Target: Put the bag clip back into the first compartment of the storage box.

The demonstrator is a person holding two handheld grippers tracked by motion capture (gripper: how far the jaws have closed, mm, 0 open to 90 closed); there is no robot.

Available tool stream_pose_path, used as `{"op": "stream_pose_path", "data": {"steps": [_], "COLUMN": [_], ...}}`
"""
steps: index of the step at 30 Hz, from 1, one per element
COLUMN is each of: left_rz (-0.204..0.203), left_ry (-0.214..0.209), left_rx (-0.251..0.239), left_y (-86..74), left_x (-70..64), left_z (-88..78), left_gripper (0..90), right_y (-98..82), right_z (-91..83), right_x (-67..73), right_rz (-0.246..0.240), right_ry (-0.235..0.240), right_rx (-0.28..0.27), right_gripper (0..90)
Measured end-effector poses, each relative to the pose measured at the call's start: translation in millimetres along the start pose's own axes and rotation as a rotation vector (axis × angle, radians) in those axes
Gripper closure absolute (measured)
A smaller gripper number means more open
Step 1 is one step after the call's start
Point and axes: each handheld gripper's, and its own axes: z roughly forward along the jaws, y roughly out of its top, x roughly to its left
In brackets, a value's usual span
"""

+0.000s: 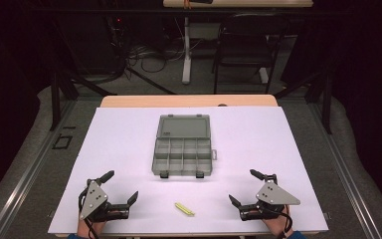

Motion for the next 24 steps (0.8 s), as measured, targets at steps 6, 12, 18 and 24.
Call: {"op": "stream_pose_path", "data": {"steps": [6,12,18,24], "left_rz": [0.009,0.013,0.024,0.020], "left_ry": [-0.004,-0.010,-0.020,-0.014], "left_rx": [0.011,0.007,0.012,0.011], "left_y": [0.4,1.7,1.9,1.3], "left_x": [-0.9,-1.0,-1.7,-1.1], "left_z": [0.2,1.8,4.9,3.1], "left_gripper": [0.1,0.1,0.1,0.1], "right_y": [5.5,11.0,14.9,19.7], "right_z": [9.3,22.5,31.2,39.0], "right_x": [4.6,9.5,16.8,20.4], "right_rz": [0.007,0.022,0.018,0.014], "right_ry": [0.027,0.074,0.105,0.119], "right_rx": [0.019,0.061,0.105,0.127], "right_gripper": [0.0,0.0,0.0,0.0]}}
